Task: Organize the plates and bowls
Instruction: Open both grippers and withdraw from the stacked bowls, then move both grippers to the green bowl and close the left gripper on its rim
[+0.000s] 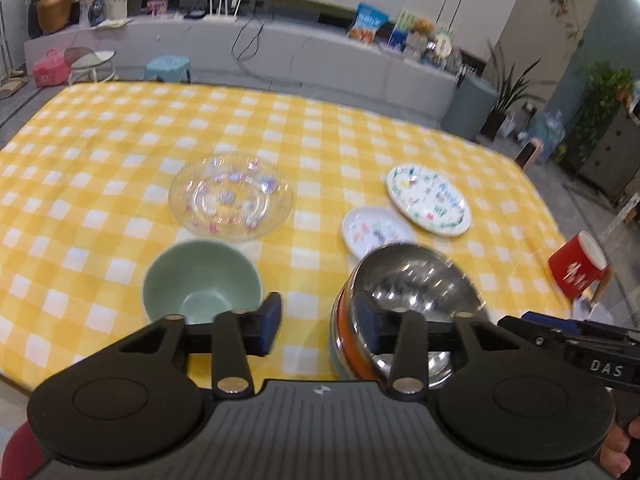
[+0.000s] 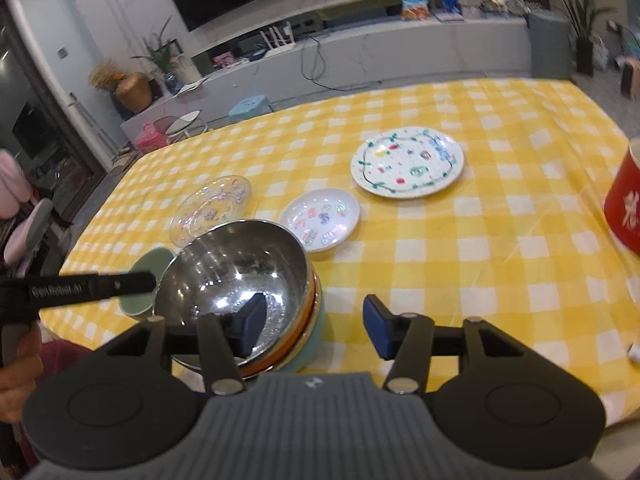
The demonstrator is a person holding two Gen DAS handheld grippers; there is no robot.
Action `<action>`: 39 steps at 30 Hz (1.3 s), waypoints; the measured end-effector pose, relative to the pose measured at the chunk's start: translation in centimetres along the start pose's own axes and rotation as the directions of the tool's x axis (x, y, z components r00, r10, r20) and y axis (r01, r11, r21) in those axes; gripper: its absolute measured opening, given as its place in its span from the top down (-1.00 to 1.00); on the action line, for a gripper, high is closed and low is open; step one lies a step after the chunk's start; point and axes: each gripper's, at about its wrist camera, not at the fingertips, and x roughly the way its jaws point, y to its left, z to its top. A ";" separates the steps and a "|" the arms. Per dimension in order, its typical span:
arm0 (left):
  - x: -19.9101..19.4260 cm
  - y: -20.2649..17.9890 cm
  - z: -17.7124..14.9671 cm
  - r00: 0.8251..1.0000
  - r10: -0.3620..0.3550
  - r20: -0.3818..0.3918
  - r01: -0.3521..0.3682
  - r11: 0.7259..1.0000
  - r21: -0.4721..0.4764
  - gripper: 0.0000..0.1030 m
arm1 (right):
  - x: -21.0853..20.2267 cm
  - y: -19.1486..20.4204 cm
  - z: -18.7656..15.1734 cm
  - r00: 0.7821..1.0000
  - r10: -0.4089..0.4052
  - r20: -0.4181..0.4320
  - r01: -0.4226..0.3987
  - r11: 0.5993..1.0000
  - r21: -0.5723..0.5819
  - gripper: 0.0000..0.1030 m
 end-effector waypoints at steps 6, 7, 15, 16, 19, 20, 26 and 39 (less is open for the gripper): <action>-1.6 0.2 0.7 0.995 0.088 0.046 -0.089 0.995 0.034 -0.20 | -2.4 2.3 1.7 0.997 0.043 0.057 -0.041 0.999 -0.032 -0.07; -1.9 0.4 0.9 0.991 0.120 0.054 -0.121 0.992 0.020 -0.20 | -2.8 3.0 2.0 0.996 0.052 0.071 -0.049 0.997 -0.052 -0.07; -2.0 4.1 1.6 0.971 0.236 0.034 -0.233 0.970 -0.068 -0.20 | -4.5 9.0 4.1 0.991 0.091 0.098 -0.063 0.964 -0.259 -0.12; -1.9 4.7 1.6 0.970 0.241 0.021 -0.239 0.967 -0.083 -0.20 | -4.3 9.7 4.2 0.992 0.086 0.091 -0.056 0.955 -0.290 -0.20; -1.8 6.2 1.6 0.970 0.244 -0.005 -0.243 0.962 -0.121 -0.20 | -3.0 11.6 4.4 0.993 0.116 0.001 -0.108 0.921 -0.375 -0.31; -1.8 6.5 1.6 0.968 0.250 -0.010 -0.249 0.959 -0.133 -0.20 | -2.4 12.0 4.4 0.990 0.136 -0.031 -0.138 0.918 -0.372 -0.30; -1.2 8.0 1.6 0.969 0.242 -0.046 -0.246 0.955 -0.168 -0.20 | 1.9 14.4 4.7 0.966 0.186 -0.180 -0.244 0.885 -0.396 -0.31; 1.0 10.4 1.3 0.963 0.238 -0.129 -0.266 0.924 -0.276 -0.14 | 10.6 16.6 6.4 0.941 0.117 -0.319 -0.251 0.873 -0.419 -0.93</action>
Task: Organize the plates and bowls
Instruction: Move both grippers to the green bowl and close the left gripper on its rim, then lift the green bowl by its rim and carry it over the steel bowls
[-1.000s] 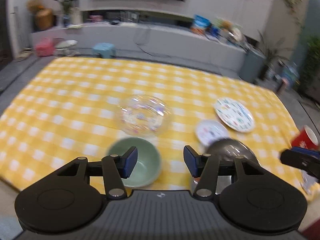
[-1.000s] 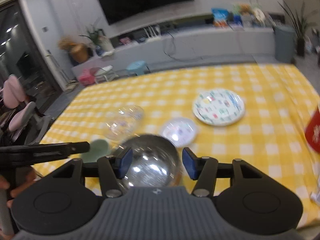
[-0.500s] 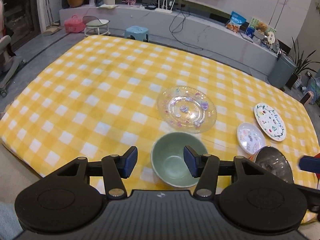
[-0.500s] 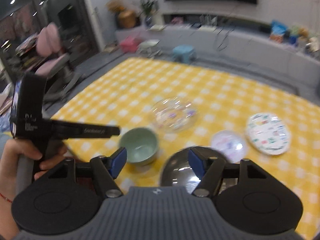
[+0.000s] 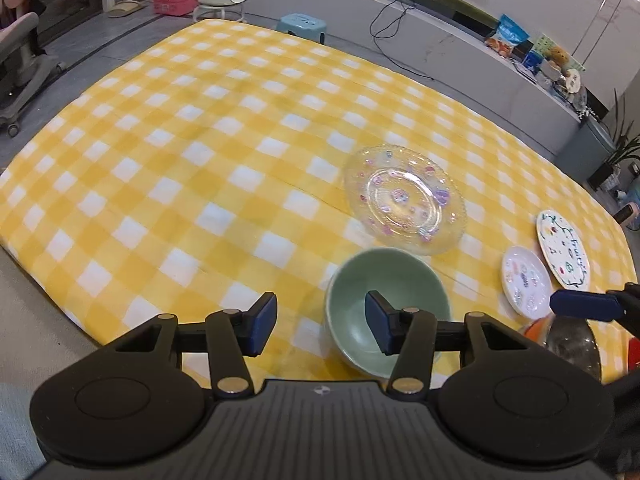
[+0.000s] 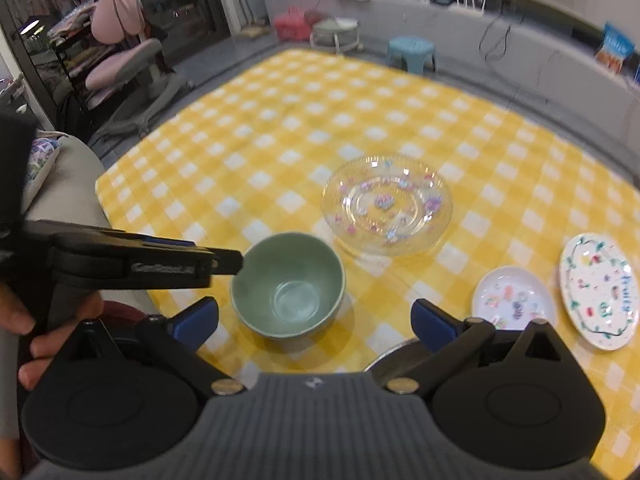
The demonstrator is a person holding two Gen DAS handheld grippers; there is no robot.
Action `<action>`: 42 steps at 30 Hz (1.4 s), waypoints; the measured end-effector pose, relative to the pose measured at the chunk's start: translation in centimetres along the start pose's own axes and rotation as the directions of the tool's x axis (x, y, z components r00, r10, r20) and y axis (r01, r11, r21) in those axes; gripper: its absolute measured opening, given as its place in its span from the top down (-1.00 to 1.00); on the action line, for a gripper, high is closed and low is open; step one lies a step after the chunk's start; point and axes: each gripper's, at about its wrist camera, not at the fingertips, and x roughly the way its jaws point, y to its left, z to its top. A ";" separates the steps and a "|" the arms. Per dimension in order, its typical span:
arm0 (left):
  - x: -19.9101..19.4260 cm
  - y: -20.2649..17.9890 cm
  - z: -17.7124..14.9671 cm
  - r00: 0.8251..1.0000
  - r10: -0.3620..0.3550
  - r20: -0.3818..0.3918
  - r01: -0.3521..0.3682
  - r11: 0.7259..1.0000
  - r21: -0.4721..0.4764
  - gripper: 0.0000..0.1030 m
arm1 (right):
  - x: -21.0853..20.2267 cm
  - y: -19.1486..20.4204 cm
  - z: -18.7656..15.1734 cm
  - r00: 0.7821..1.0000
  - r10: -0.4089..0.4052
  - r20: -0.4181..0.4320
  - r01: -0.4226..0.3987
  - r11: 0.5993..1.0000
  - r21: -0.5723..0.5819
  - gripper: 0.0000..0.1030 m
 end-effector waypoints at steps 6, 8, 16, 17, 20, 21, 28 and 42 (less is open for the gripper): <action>1.4 0.8 0.2 0.996 -0.048 -0.070 0.043 0.996 -0.076 0.00 | 2.2 -0.7 1.3 0.999 -0.033 -0.029 0.036 0.996 0.081 -0.66; 1.8 1.0 0.2 0.996 -0.050 -0.080 0.043 0.995 -0.089 0.02 | 3.2 -0.5 1.4 0.998 -0.032 -0.054 0.036 0.996 0.078 -0.64; 2.8 1.7 0.2 0.994 -0.030 -0.104 0.016 0.992 -0.128 0.29 | 6.5 0.1 1.3 0.989 -0.057 -0.140 0.063 0.997 0.039 -0.33; 2.9 1.7 0.2 0.994 -0.028 -0.101 0.015 0.991 -0.129 0.32 | 6.9 0.2 1.4 0.987 -0.070 -0.147 0.075 0.997 0.028 -0.33; 3.4 1.6 0.4 0.993 -0.033 -0.112 0.018 0.990 -0.137 0.36 | 8.1 0.3 1.7 0.979 -0.090 -0.182 0.095 0.995 0.017 -0.32; 3.6 1.6 0.4 0.992 -0.038 -0.120 0.021 0.990 -0.142 0.39 | 8.3 0.3 1.7 0.977 -0.092 -0.193 0.097 0.995 0.019 -0.29; 4.4 2.0 0.4 0.982 -0.094 -0.161 0.066 0.983 -0.171 0.68 | 9.6 1.0 1.6 0.966 -0.102 -0.239 0.104 0.995 -0.002 0.16; 3.4 2.4 0.3 0.986 -0.128 -0.110 0.105 0.977 -0.188 0.86 | 8.2 1.7 1.2 0.975 -0.136 -0.175 0.146 0.988 0.044 0.79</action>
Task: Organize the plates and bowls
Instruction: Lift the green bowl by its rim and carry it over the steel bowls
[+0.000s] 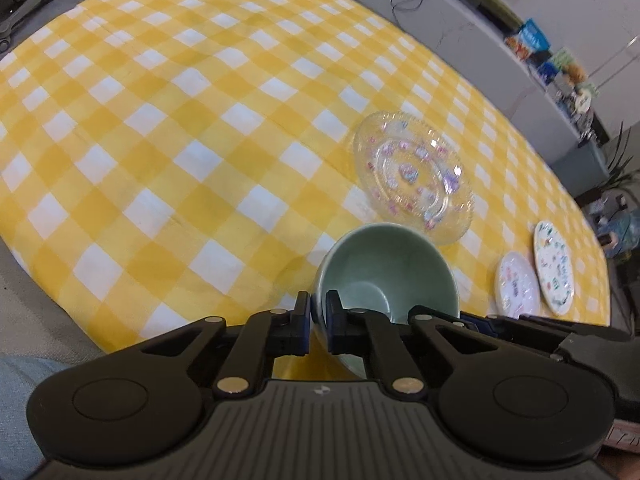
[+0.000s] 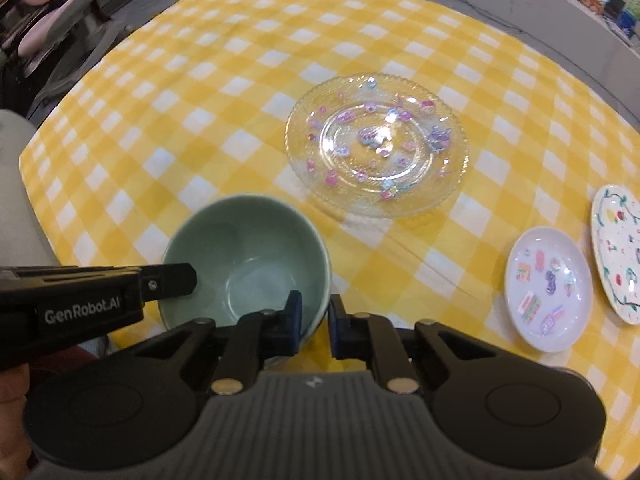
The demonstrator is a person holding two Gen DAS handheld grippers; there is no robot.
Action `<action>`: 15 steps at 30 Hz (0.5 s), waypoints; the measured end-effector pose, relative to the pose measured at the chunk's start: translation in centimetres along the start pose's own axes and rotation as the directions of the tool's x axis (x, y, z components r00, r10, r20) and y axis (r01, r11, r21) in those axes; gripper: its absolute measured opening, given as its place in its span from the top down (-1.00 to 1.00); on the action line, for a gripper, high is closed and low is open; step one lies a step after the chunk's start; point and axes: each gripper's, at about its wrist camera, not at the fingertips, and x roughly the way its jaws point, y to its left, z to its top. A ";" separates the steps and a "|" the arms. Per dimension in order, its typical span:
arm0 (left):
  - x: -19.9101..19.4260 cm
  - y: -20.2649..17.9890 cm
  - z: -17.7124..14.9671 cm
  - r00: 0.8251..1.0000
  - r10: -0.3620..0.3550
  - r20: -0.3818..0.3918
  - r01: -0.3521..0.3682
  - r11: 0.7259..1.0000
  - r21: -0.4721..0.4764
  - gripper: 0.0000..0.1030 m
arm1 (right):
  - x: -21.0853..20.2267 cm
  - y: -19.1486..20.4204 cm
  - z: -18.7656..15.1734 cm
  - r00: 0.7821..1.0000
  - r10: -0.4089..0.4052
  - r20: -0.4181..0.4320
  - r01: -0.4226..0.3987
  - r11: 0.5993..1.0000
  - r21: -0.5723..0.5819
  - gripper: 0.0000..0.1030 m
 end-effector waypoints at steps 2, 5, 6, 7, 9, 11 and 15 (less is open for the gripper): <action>-0.8 0.3 -0.1 0.999 -0.025 0.048 0.026 1.000 -0.011 0.86 | -0.7 0.2 0.0 1.000 -0.006 0.027 0.006 1.000 0.005 0.79; -2.1 0.2 -0.2 0.990 -0.056 0.129 0.056 0.998 0.000 0.85 | -1.9 0.2 -0.2 0.998 0.002 0.067 -0.004 1.000 0.029 0.78; -2.5 0.0 -0.2 0.986 -0.066 0.154 0.066 0.998 0.010 0.85 | -2.3 0.3 -0.3 0.997 0.004 0.082 -0.007 0.999 0.036 0.78; -2.9 -0.2 -0.3 0.981 -0.078 0.175 0.075 0.997 0.023 0.85 | -2.9 0.3 -0.4 0.995 0.002 0.099 -0.006 0.999 0.039 0.78; -3.7 -0.8 -0.5 0.973 -0.103 0.207 0.093 0.994 0.054 0.85 | -4.0 0.2 -0.7 0.991 -0.011 0.134 0.005 0.999 0.041 0.78; -4.7 -1.7 -0.8 0.961 -0.134 0.240 0.117 0.989 0.087 0.85 | -5.5 -0.2 -1.1 0.985 -0.018 0.173 0.008 0.998 0.058 0.78; -7.4 -3.6 -1.9 0.930 -0.218 0.297 0.177 0.972 0.157 0.85 | -9.6 -2.0 -2.6 0.965 -0.008 0.263 -0.026 0.992 0.125 0.78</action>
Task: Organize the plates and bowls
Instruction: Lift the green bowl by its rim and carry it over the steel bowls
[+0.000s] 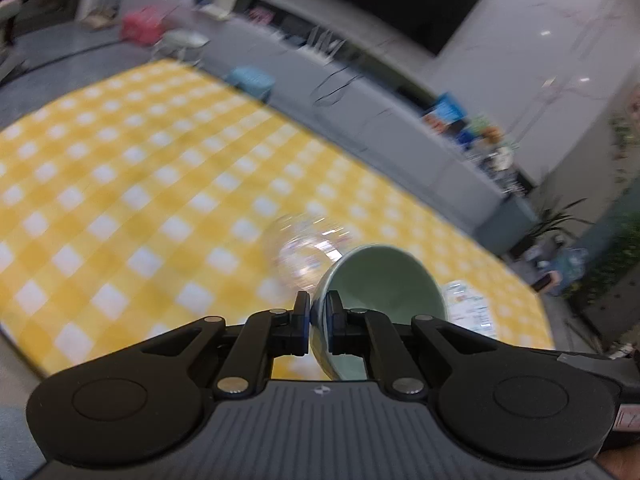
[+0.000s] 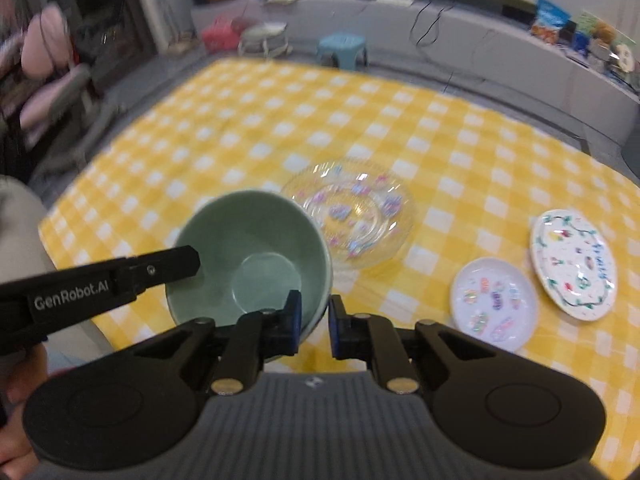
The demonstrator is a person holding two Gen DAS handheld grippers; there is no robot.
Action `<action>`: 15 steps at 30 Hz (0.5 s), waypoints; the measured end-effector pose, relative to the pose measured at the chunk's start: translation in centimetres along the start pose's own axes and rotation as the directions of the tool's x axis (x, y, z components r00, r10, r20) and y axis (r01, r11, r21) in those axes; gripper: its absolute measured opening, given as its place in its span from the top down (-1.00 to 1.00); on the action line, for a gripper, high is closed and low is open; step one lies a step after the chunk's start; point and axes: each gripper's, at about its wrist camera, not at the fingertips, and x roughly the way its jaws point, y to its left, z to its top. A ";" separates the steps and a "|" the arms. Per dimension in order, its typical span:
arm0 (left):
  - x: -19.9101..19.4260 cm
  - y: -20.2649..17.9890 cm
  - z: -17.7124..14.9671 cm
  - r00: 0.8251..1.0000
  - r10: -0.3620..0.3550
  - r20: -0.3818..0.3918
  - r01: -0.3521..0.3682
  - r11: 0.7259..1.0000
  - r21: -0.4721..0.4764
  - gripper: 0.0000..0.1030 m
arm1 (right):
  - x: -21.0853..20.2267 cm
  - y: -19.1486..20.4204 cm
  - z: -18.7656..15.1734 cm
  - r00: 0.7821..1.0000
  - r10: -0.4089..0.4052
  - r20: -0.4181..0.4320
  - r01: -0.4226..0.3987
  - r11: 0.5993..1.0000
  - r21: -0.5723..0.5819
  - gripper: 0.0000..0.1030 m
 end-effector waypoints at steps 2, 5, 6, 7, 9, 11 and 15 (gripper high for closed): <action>-1.1 -1.3 -0.2 0.999 -0.046 0.026 0.045 0.998 0.036 0.85 | -2.3 -0.7 -0.4 0.999 -0.006 0.050 0.006 1.000 0.010 0.78; -2.2 -3.5 -0.6 0.993 -0.112 0.041 0.106 0.987 0.122 0.84 | -5.4 -1.6 -1.5 0.994 -0.029 0.107 0.027 0.999 0.021 0.78; -2.4 -4.1 -0.9 0.991 -0.128 0.037 0.122 0.982 0.141 0.84 | -6.1 -2.1 -2.0 0.993 -0.033 0.116 0.030 0.999 0.029 0.78; -2.5 -4.8 -1.1 0.989 -0.142 0.029 0.135 0.978 0.158 0.83 | -6.8 -2.7 -2.5 0.992 -0.034 0.120 0.029 0.999 0.043 0.78; -2.7 -6.2 -1.7 0.987 -0.161 0.012 0.155 0.968 0.199 0.83 | -7.9 -3.8 -3.6 0.992 -0.036 0.124 0.026 0.997 0.077 0.77; -2.4 -7.4 -2.4 0.986 -0.169 -0.008 0.166 0.954 0.248 0.83 | -8.7 -4.9 -4.7 0.991 -0.041 0.124 0.029 0.995 0.098 0.77; -1.9 -9.4 -3.6 0.982 -0.181 -0.049 0.186 0.922 0.339 0.82 | -9.4 -7.2 -6.7 0.992 -0.032 0.118 0.011 0.985 0.170 0.77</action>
